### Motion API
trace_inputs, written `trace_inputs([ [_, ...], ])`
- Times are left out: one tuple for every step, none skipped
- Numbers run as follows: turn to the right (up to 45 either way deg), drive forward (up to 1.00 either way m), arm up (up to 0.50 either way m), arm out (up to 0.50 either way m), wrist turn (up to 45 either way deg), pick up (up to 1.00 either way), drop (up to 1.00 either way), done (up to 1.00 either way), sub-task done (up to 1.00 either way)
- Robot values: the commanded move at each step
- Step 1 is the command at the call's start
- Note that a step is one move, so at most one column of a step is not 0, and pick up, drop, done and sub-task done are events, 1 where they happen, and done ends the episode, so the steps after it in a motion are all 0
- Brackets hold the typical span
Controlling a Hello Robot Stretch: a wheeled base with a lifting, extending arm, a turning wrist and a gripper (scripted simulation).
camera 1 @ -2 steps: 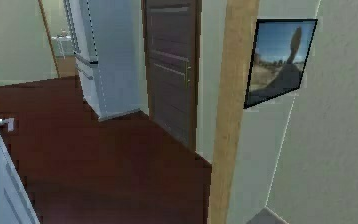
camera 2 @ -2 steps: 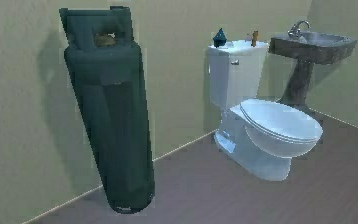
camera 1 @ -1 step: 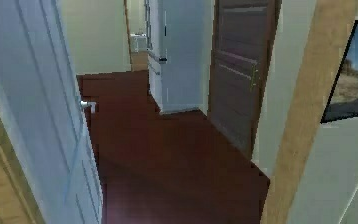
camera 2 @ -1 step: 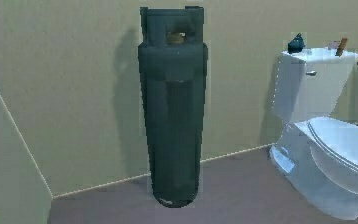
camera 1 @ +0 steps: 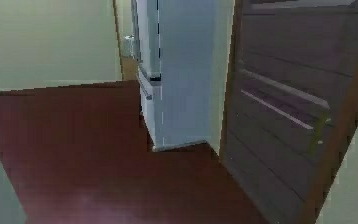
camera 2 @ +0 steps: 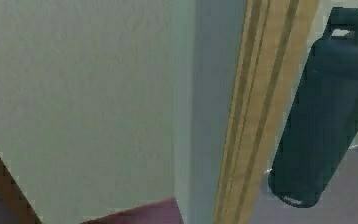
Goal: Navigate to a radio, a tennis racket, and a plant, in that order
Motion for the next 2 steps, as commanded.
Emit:
trace_inputs([
  [-42.0,0.0,0.0,0.0,0.0,0.0,0.0,0.0,0.0],
  [0.0,0.05,0.0,0.0,0.0,0.0,0.0,0.0,0.0],
])
